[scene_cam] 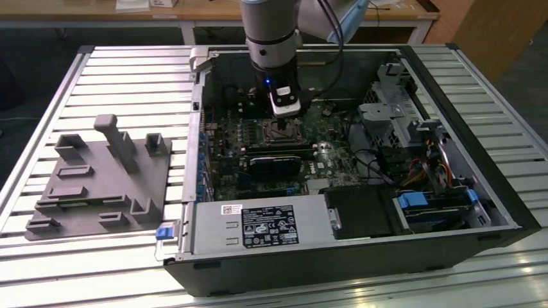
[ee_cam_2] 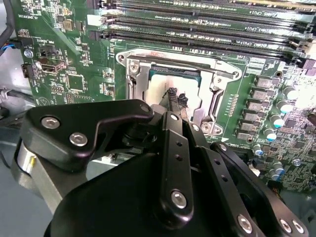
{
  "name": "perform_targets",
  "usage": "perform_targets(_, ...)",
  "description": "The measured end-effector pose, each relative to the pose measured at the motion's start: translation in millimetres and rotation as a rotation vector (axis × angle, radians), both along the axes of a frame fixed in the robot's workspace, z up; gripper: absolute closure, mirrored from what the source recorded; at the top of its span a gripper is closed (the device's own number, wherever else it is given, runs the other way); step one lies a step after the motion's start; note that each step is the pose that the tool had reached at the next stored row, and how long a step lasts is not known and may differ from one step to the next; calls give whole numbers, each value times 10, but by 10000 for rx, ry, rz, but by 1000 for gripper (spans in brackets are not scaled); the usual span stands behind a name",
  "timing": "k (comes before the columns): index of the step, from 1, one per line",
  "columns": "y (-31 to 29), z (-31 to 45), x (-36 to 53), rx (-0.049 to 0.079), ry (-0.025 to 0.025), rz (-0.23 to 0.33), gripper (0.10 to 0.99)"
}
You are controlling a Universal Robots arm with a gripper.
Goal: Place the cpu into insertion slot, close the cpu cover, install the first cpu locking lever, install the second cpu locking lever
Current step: 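Install the first cpu locking lever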
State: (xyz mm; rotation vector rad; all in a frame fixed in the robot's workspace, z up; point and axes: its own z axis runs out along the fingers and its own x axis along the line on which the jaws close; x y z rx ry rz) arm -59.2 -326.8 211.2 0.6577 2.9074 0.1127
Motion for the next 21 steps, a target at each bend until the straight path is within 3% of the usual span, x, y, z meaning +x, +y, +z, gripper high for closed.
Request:
perform_targets(6, 0, 70, 0, -67, 0, 249, 980)
perform_targets(16, 0, 299, 0, -160, -6, 526, 980)
perform_targets(21, 0, 315, 0, -159, -6, 532, 980)
